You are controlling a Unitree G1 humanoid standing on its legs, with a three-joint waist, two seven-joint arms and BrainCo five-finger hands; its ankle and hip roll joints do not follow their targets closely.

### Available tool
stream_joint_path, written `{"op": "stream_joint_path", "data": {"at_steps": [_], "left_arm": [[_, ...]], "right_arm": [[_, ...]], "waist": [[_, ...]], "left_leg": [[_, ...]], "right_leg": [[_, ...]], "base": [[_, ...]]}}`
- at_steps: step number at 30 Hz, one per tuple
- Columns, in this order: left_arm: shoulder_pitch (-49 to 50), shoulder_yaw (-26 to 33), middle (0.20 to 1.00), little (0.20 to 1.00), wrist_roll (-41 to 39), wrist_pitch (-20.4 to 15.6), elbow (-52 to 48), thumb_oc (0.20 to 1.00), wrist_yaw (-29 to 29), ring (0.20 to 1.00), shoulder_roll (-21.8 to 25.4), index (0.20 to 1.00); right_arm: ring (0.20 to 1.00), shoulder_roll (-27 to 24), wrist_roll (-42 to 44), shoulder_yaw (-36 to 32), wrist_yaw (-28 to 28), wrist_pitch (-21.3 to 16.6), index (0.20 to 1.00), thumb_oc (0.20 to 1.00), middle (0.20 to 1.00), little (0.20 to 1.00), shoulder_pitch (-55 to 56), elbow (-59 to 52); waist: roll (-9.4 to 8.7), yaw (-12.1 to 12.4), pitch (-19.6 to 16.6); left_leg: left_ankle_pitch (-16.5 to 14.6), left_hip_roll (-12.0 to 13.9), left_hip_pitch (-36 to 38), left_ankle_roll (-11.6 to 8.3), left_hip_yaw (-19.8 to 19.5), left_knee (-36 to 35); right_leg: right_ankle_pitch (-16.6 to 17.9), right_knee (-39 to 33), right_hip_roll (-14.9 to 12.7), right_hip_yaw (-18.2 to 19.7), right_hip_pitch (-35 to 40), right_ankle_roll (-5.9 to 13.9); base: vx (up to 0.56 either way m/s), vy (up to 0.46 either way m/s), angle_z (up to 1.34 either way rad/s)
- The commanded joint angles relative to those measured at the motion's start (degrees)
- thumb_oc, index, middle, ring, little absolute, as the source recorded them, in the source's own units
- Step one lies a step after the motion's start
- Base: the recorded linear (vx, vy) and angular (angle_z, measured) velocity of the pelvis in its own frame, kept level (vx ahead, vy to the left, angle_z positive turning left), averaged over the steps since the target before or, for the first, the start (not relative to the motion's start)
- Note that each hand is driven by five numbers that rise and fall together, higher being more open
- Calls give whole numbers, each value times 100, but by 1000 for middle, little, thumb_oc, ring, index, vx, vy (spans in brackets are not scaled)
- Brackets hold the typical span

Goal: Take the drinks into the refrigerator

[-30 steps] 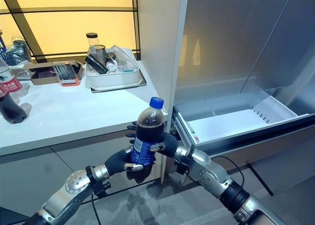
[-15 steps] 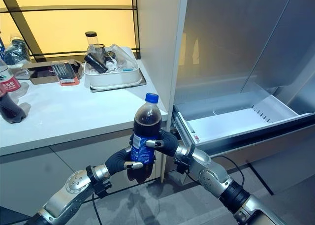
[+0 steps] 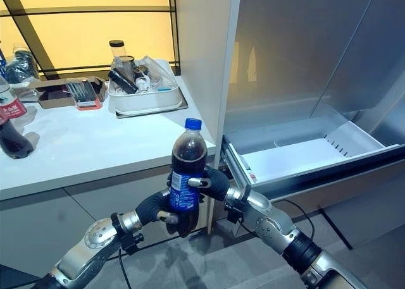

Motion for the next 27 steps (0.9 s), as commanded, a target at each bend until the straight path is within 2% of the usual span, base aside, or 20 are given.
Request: {"op": "stream_joint_path", "data": {"at_steps": [1,11,12,15,16,21,27], "left_arm": [[-507,273,1000,1000,-289,-330,-432,1000,-80,1000,-67,1000],[-260,462,1000,1000,-514,-249,-454,1000,-213,1000,108,1000],[-182,533,1000,1000,-586,-235,-508,1000,-263,1000,156,1000],[-80,607,1000,1000,-652,-218,-556,1000,-313,1000,237,1000],[16,677,1000,1000,-733,-210,-590,1000,-345,1000,305,1000],[281,875,1000,1000,-930,-153,-622,1000,-438,1000,494,1000],[459,1027,1000,1000,-1168,-119,-668,1000,-481,1000,622,1000]], "right_arm": [[200,150,319,-686,117,-564,200,200,200,200,-394,-614],[200,-320,362,-1742,-72,-888,200,200,200,200,-54,-634],[200,-547,324,-1962,-78,-932,200,200,200,200,-14,-684],[200,-810,322,-2237,-106,-994,200,200,200,200,57,-629],[200,-1068,311,-2572,-178,-1112,200,200,200,200,143,-602],[200,-1385,407,-3260,-346,-1348,200,200,200,200,374,-269],[200,-1787,376,-3713,-441,-1430,200,200,200,200,546,3]], "waist": [[-134,-86,-25],[-167,-108,-63],[-172,-122,-73],[-182,-132,-77],[-189,-154,-83],[-212,-178,-75],[-231,-205,-70]], "left_leg": [[-236,-181,46,251,-474,14],[-243,-175,45,246,-482,14],[-245,-177,46,239,-484,14],[-249,-175,49,234,-485,14],[-251,-173,44,232,-490,14],[-263,-167,37,229,-485,14],[-262,-164,9,218,-477,14]], "right_leg": [[-562,231,-113,-385,499,298],[-559,216,-111,-388,502,314],[-558,211,-112,-388,506,322],[-558,211,-106,-389,510,323],[-560,210,-102,-386,505,328],[-556,223,-93,-381,478,345],[-559,231,-81,-366,440,358]], "base": [[0,0,0],[0,0,0],[0,0,0],[0,0,0],[0,0,0],[0,0,0],[0,0,0]]}}
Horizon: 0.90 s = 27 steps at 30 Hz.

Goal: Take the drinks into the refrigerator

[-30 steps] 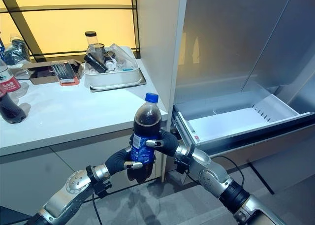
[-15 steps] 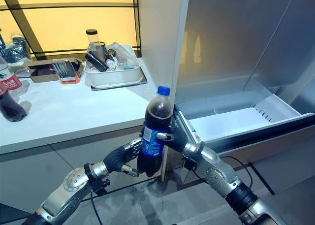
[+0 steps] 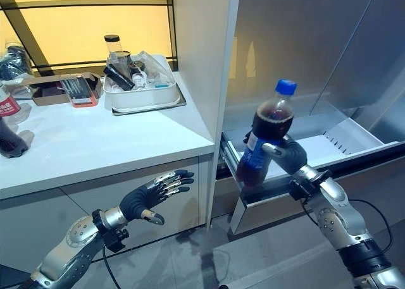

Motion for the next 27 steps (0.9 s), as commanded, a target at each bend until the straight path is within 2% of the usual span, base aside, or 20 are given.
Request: {"op": "stream_joint_path", "data": {"at_steps": [1,3,5,8,15,24,27], "left_arm": [[24,274,1000,1000,-446,-137,-219,1000,-79,1000,268,1000],[49,300,1000,1000,-454,-151,-220,1000,-57,1000,275,1000],[153,374,1000,1000,-559,-158,-269,1000,-67,1000,337,1000],[221,465,1000,1000,-585,-178,-326,1000,-84,1000,391,1000],[287,593,1000,1000,-562,-284,-369,1000,-39,1000,440,1000],[430,617,1000,1000,-588,-326,-334,1000,6,1000,477,1000],[398,517,1000,1000,-612,-330,-327,1000,29,1000,573,1000]], "right_arm": [[200,-260,387,-890,-62,-741,200,200,200,200,-412,-9],[200,-308,396,-935,-77,-756,200,200,200,200,-385,51],[200,-654,311,-1060,-94,-736,200,200,200,200,-248,237],[200,-793,241,-1145,-98,-736,200,200,200,200,-153,194],[200,-842,85,-1191,-175,-788,200,200,200,200,-208,226],[200,-1272,-30,-831,-301,-842,200,200,200,200,-835,740],[200,-1551,-87,-489,-381,-844,200,200,200,200,-1347,1151]], "waist": [[-181,-56,-219],[-186,-60,-213],[-207,-88,-181],[-214,-93,-145],[-224,-75,-9],[-240,-13,167],[-241,30,262]], "left_leg": [[-248,-168,14,203,-444,41],[-248,-168,10,203,-445,41],[-237,-168,-21,190,-438,41],[-221,-167,-66,189,-438,41],[-171,-169,-217,190,-444,41],[-104,-160,-403,166,-517,41],[-57,-151,-487,143,-550,41]], "right_leg": [[-510,236,-69,-341,421,318],[-509,237,-68,-343,414,318],[-497,242,-66,-353,371,332],[-500,245,-58,-348,326,337],[-493,280,-56,-367,166,338],[-514,336,-41,-445,2,313],[-504,346,-44,-490,-62,304]], "base": [[0,0,0],[0,0,0],[0,0,0],[0,0,0],[0,0,0],[-1,-2,1],[-12,-9,3]]}}
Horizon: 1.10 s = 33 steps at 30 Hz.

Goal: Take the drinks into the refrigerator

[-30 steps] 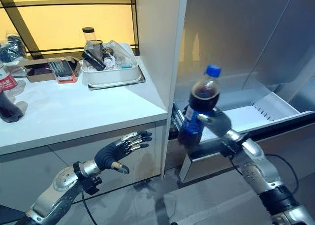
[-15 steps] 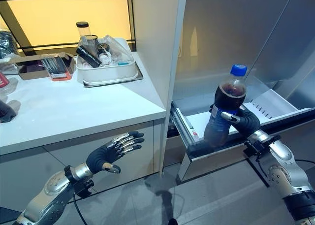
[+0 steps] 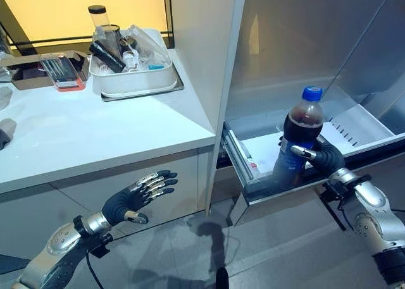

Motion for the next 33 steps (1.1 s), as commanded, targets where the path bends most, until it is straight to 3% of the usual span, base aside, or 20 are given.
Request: {"op": "stream_joint_path", "data": {"at_steps": [1,9,15,20,33], "left_arm": [[-146,-26,1000,1000,-319,-311,-287,1000,7,1000,334,1000],[-381,-279,1000,1000,-419,-334,-250,1000,74,1000,621,1000],[-552,-362,1000,1000,-395,-399,-262,1000,166,1000,767,1000],[-604,-375,1000,1000,-347,-435,-261,1000,232,1000,848,1000],[-719,-511,1000,1000,-242,-499,-312,1000,285,1000,1130,1000]], "right_arm": [[200,-499,208,-248,-124,-771,200,200,200,200,-1380,96],[200,-1220,-147,1106,-376,-756,200,200,200,200,-3189,1038],[200,-1214,-212,1712,-487,-760,200,200,200,200,-4063,1313],[200,-1242,-409,2167,-495,-705,200,200,200,200,-4454,1531],[200,-1156,-1046,2594,-501,-549,200,200,200,200,-4440,2228]], "waist": [[-204,36,-51],[-184,128,306],[-93,158,598],[-22,180,752],[118,156,1057]], "left_leg": [[-63,-139,-79,136,-501,12],[108,-122,-410,78,-561,12],[253,-103,-679,52,-614,38],[329,-89,-844,34,-643,49],[466,-52,-1107,-22,-731,58]], "right_leg": [[-537,343,-43,-436,319,323],[-495,447,-7,-502,-43,279],[-506,613,2,-561,-367,235],[-519,754,12,-583,-599,207],[-550,952,20,-619,-953,173]], "base": [[-32,-23,4],[-57,-21,6],[-62,-25,8],[-42,-21,3],[-37,-21,1]]}}
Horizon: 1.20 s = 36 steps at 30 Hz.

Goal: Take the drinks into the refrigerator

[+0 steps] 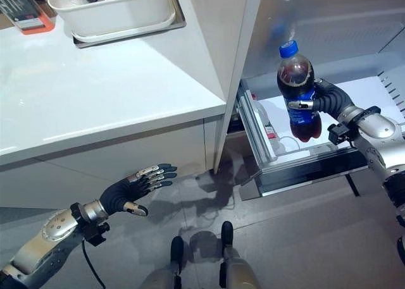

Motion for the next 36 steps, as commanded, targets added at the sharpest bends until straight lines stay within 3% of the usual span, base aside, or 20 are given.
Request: {"op": "stream_joint_path", "data": {"at_steps": [1,16,36], "left_arm": [[86,-44,1000,1000,-45,-375,-345,1000,1,1000,199,1000],[0,-144,1000,1000,14,-395,-470,1000,-17,1000,503,1000],[1,-91,1000,1000,-20,-370,-646,1000,-81,1000,694,1000]], "right_arm": [[200,-199,-128,118,-166,-413,200,200,200,200,-1053,223],[200,-408,-750,353,-84,-302,200,200,200,200,-892,637],[200,-334,-1078,-12,-71,-210,200,200,200,200,-189,963]], "waist": [[-105,-14,-74],[30,-92,140],[150,-162,322]], "left_leg": [[237,-77,-209,73,-425,52],[319,-80,-406,53,-435,52],[369,-109,-510,49,-406,30]], "right_leg": [[-670,935,18,-314,-185,270],[-694,1170,53,-294,-537,273],[-628,1194,25,-270,-719,283]], "base": [[-30,-10,8],[-21,-8,1],[-4,0,0]]}}
